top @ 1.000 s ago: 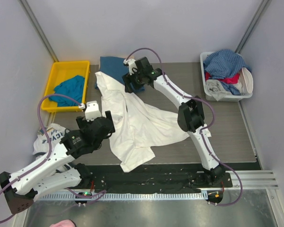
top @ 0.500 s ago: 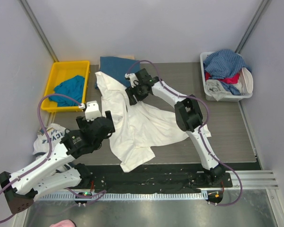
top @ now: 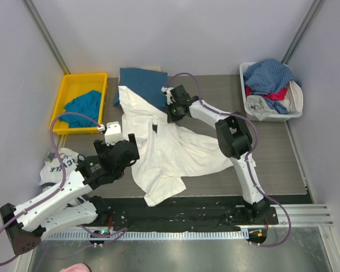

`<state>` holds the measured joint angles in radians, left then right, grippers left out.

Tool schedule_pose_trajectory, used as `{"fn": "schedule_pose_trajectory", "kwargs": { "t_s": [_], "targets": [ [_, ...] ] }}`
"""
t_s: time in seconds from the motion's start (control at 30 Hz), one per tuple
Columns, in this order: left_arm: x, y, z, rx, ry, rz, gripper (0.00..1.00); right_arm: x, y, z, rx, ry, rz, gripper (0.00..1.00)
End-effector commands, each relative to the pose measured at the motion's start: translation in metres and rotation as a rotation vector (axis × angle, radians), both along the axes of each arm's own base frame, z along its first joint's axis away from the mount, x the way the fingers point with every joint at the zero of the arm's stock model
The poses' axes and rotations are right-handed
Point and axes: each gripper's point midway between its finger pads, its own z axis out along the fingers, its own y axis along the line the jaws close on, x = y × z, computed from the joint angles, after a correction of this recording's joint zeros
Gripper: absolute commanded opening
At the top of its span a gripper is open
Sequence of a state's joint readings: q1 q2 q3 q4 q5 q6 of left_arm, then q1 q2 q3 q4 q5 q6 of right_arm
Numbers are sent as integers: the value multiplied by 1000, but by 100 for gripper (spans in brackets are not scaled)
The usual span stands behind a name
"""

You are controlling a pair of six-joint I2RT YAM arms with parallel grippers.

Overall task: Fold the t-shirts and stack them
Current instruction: Flatten the tshirt out

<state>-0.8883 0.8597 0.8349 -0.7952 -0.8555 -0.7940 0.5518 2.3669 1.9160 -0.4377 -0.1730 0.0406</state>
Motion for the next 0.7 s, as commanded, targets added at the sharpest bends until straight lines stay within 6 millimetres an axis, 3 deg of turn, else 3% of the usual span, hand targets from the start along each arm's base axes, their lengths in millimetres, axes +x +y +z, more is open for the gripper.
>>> {"fn": "schedule_pose_trajectory", "kwargs": {
  "t_s": [0.0,0.03,0.07,0.1,0.17,0.2,0.23,0.33,0.47,0.67],
  "targets": [
    [10,-17,-3,-17,-14,-26,100,21,-77,33,-25,-73,-355,1],
    [13,-24,-8,-10,0,-44,100,13,-99,22,-69,-60,-427,1],
    [15,-27,-10,-8,7,-51,100,16,-116,44,-44,-94,-484,1],
    [18,-32,-12,-11,9,-59,100,7,-131,34,-45,-73,-542,1],
    [20,-42,-23,9,42,-89,100,5,-159,40,-47,-90,-638,1],
    [21,-45,-29,17,57,-97,100,3,-165,53,-22,-111,-671,1],
    [25,-52,-38,30,75,-109,100,-6,-177,44,-52,-100,-698,1],
    [24,-68,-59,21,140,-153,100,-14,-188,43,-58,-99,-713,1],
    [13,-89,-105,28,259,-200,100,-20,-189,41,-59,-88,-713,1],
    [-9,-115,-132,-20,299,-247,100,-21,-189,39,-62,-82,-702,1]
  ]
}}
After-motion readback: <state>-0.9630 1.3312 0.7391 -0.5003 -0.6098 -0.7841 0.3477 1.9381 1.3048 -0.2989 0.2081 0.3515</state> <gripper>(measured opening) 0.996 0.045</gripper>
